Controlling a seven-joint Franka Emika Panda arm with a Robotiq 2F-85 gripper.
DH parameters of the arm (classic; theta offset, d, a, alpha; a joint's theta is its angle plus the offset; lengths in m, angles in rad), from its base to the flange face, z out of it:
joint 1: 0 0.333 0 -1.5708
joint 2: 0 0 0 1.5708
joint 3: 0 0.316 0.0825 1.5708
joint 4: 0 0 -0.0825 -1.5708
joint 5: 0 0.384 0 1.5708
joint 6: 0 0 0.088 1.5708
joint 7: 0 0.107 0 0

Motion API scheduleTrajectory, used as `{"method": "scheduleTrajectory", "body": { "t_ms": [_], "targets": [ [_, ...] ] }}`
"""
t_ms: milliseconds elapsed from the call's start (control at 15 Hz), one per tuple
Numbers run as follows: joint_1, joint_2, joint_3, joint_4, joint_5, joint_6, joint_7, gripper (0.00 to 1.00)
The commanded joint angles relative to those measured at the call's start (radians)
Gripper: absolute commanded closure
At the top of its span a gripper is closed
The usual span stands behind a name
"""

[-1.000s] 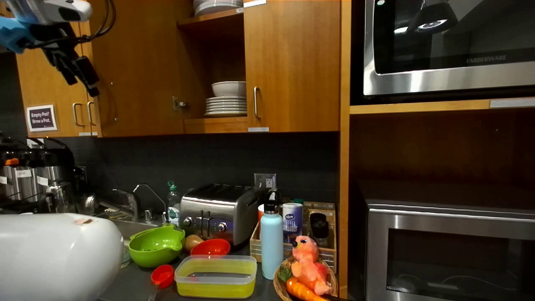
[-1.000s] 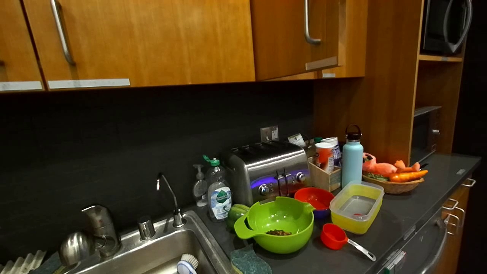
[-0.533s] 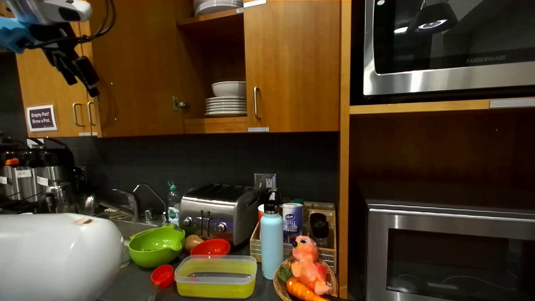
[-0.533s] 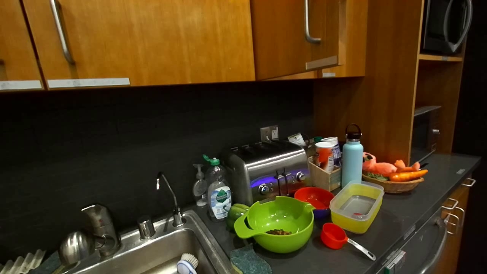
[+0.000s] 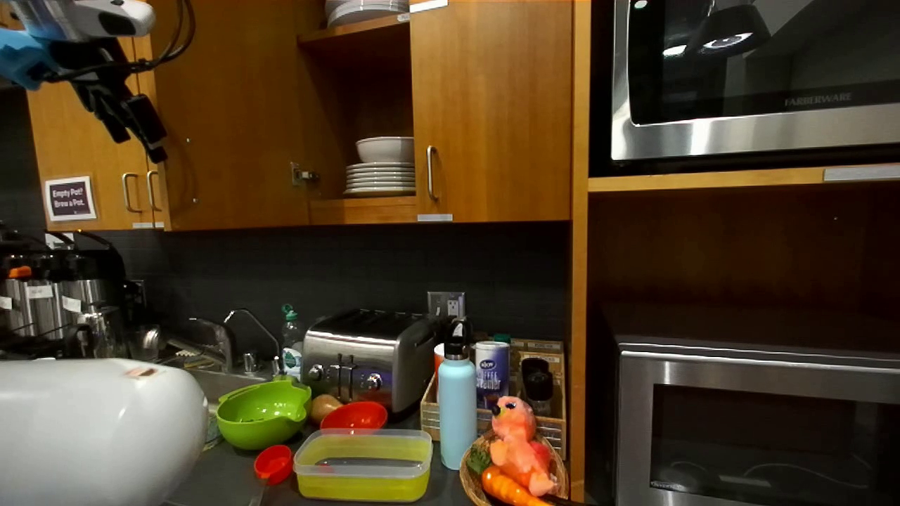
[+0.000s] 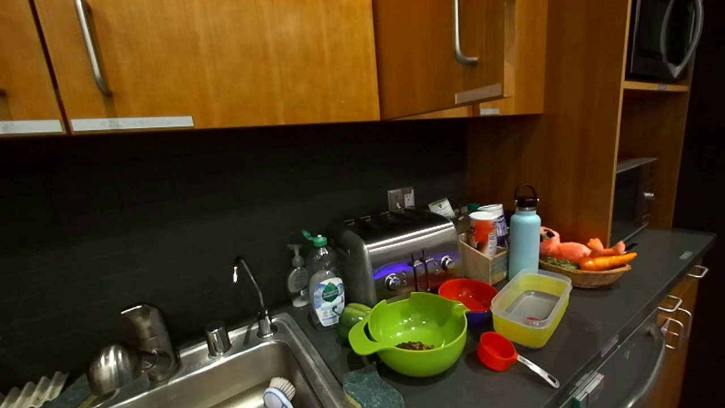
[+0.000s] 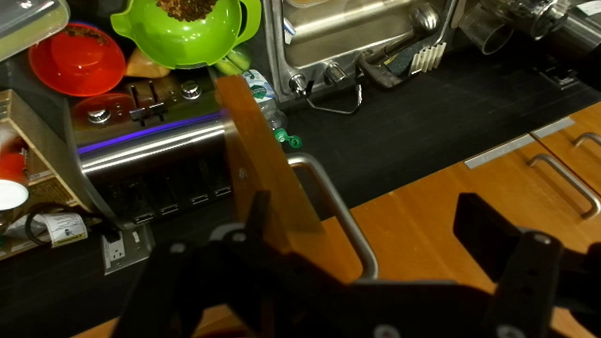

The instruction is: Close the top left cabinet door

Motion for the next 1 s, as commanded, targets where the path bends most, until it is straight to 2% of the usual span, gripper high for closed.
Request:
{"method": "scheduleTrajectory", "body": {
  "t_ms": [0, 333, 533, 733, 933],
  "targets": [
    [-0.082, -0.009, 0.037, 0.018, 0.094, -0.012, -0.061, 0.0],
    [-0.144, 0.028, 0.068, 0.144, 0.196, -0.123, -0.07, 0.0],
    [-0.183, 0.025, 0.087, 0.217, 0.215, -0.249, -0.058, 0.0],
    [-0.233, -0.008, 0.107, 0.261, 0.136, -0.335, -0.128, 0.0],
    [-0.274, -0.062, 0.12, 0.233, 0.085, -0.318, -0.204, 0.0]
  ]
}}
